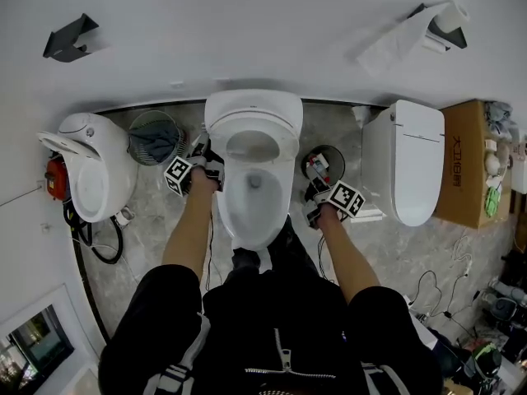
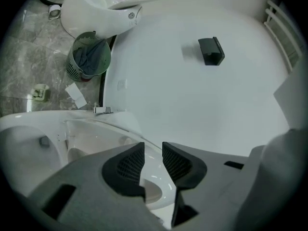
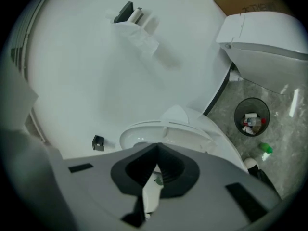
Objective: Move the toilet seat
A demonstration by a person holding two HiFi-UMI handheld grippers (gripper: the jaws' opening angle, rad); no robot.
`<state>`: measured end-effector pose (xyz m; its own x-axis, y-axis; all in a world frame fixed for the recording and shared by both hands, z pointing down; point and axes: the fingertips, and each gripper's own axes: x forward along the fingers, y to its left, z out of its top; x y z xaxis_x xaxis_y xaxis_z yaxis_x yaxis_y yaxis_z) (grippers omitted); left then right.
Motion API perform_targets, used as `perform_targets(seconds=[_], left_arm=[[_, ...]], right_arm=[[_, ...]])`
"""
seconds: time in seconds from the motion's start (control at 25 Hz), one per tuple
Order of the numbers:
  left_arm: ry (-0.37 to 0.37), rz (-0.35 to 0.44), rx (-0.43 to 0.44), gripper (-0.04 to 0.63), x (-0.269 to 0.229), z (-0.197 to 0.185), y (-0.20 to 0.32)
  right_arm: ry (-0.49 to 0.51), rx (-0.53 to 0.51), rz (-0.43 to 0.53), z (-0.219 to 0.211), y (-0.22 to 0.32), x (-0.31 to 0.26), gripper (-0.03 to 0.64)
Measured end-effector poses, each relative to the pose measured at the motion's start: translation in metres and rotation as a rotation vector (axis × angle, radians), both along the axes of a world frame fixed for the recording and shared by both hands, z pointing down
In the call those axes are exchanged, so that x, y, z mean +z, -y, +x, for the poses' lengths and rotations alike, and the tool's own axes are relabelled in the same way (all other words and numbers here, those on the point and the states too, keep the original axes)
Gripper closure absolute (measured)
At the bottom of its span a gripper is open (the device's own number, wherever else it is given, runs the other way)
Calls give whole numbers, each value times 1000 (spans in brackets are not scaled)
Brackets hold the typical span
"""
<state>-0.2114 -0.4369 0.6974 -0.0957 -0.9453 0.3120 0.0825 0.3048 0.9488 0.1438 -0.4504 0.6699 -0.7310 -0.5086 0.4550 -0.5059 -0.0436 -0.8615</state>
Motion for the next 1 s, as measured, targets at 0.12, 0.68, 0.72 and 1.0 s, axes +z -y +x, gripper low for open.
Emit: perform_targets(seconds=[0.12,0.68,0.72,1.0], left_arm=[[118,-17,138,523,-14,11,-19],[1139,19,818,595,-134,75,-134],[1189,39,831,595,-144,78,-141],[1399,185,797,595,-221,95,-189]], right_arm=[[-79,-112,72,-16,-19,-14,615],[-587,-436,792,-93,-100,-129,615],[-589,-436,825,-98,-107,-140,615],[-568,-364,960,-104,-151,-205,615]])
